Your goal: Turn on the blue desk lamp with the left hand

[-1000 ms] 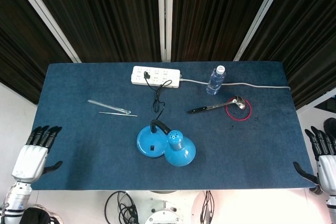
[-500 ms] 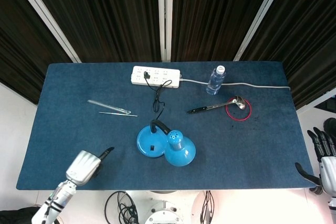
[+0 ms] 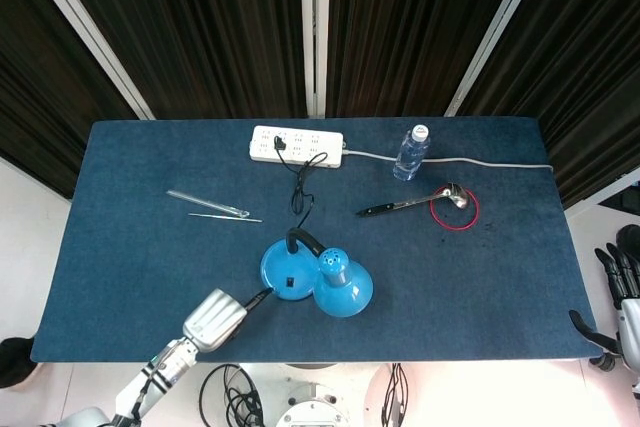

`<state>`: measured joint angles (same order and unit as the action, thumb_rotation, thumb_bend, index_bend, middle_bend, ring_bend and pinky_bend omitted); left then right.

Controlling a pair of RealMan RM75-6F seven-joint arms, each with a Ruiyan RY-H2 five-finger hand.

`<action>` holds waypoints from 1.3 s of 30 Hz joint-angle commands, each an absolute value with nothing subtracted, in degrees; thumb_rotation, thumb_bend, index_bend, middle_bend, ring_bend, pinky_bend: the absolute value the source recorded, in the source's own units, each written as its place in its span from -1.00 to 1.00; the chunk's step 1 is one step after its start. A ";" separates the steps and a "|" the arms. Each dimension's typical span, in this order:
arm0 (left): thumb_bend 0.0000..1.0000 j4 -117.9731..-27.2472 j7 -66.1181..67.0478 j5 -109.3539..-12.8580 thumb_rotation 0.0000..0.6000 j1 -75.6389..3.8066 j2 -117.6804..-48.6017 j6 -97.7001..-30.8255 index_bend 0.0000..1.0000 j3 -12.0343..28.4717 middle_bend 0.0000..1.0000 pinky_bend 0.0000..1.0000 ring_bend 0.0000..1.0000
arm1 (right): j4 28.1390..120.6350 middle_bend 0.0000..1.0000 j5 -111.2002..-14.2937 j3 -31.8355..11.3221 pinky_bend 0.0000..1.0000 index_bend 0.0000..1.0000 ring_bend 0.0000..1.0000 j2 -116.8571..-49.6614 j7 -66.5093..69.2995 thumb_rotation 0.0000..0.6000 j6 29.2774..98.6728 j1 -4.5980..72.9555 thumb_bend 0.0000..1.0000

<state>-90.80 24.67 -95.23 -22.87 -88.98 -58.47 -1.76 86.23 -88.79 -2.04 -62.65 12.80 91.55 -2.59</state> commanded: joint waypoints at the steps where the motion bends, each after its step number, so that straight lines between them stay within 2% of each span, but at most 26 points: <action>1: -0.04 -89.63 24.20 -94.30 1.00 -24.39 -90.92 -57.39 -0.93 -0.75 0.72 0.74 0.65 | 86.15 -1.00 -88.65 -2.10 -1.00 -1.00 -1.00 -62.65 12.98 1.00 91.53 -2.61 -0.65; 15: -0.03 -86.88 26.16 -88.83 1.00 -28.22 -94.68 -53.56 -0.95 0.58 0.73 0.74 0.65 | 84.94 -1.00 -87.84 -2.53 -1.00 -1.00 -1.00 -62.75 14.45 1.00 91.29 -2.66 -0.65; 27: -0.03 -88.14 28.15 -87.98 1.00 -28.53 -93.43 -54.71 -0.95 -1.57 0.72 0.74 0.65 | 84.49 -1.00 -87.72 -2.50 -1.00 -1.00 -1.00 -62.97 14.66 1.00 90.97 -2.69 -0.65; 34: -0.03 -88.49 28.70 -87.49 1.00 -28.91 -93.17 -54.51 -0.84 -2.60 0.72 0.74 0.65 | 84.90 -1.00 -87.99 -2.40 -1.00 -1.00 -1.00 -63.09 13.95 1.00 90.86 -2.59 -0.65; 39: -0.02 -88.49 27.80 -88.42 1.00 -28.77 -93.23 -56.56 -0.85 -2.66 0.72 0.74 0.65 | 85.08 -1.00 -87.89 -2.45 -1.00 -1.00 -1.00 -62.98 13.73 1.00 90.87 -2.62 -0.65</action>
